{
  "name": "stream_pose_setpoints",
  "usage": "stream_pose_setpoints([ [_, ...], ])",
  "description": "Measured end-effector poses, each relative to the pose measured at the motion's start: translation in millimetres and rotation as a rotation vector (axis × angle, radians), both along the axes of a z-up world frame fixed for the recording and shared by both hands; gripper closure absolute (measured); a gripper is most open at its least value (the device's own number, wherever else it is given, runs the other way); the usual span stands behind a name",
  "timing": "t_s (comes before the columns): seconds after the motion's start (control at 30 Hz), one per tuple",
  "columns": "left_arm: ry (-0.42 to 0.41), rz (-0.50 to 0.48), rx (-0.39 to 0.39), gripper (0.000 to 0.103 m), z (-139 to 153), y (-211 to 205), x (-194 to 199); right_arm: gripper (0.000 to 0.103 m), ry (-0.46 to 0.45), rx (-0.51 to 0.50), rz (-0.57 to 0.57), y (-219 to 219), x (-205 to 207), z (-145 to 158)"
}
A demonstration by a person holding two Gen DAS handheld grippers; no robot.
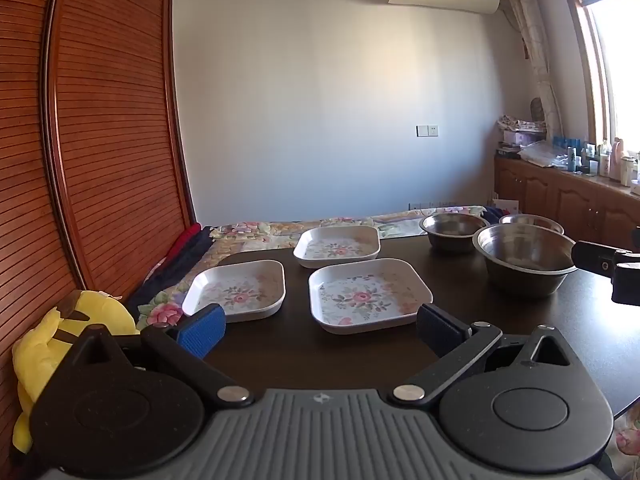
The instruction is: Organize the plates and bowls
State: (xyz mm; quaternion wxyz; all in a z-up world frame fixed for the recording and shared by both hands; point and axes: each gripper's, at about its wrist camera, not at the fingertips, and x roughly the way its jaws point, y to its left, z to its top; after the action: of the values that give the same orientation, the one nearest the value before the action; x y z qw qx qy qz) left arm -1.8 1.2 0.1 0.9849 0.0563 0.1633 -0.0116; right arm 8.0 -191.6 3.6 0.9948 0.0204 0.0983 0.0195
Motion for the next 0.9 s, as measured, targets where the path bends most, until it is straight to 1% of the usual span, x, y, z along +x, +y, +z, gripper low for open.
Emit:
stream_pose_setpoints([
  [0.2,0.006,-0.003,0.004,0.0,2.9,-1.1,-5.4,0.0,0.008,-0.003,0.003,-11.4,-3.2,-9.0],
  [0.3,0.008,-0.005,0.006,0.0,3.5,1.2,0.2,0.0,0.013,-0.014,-0.003,-1.0,1.4,-4.9],
  [0.9,0.009,-0.003,0.006,0.0,-0.3,-1.6,-0.4,0.0,0.008,-0.016,-0.004,-0.5,-1.8,-5.4],
])
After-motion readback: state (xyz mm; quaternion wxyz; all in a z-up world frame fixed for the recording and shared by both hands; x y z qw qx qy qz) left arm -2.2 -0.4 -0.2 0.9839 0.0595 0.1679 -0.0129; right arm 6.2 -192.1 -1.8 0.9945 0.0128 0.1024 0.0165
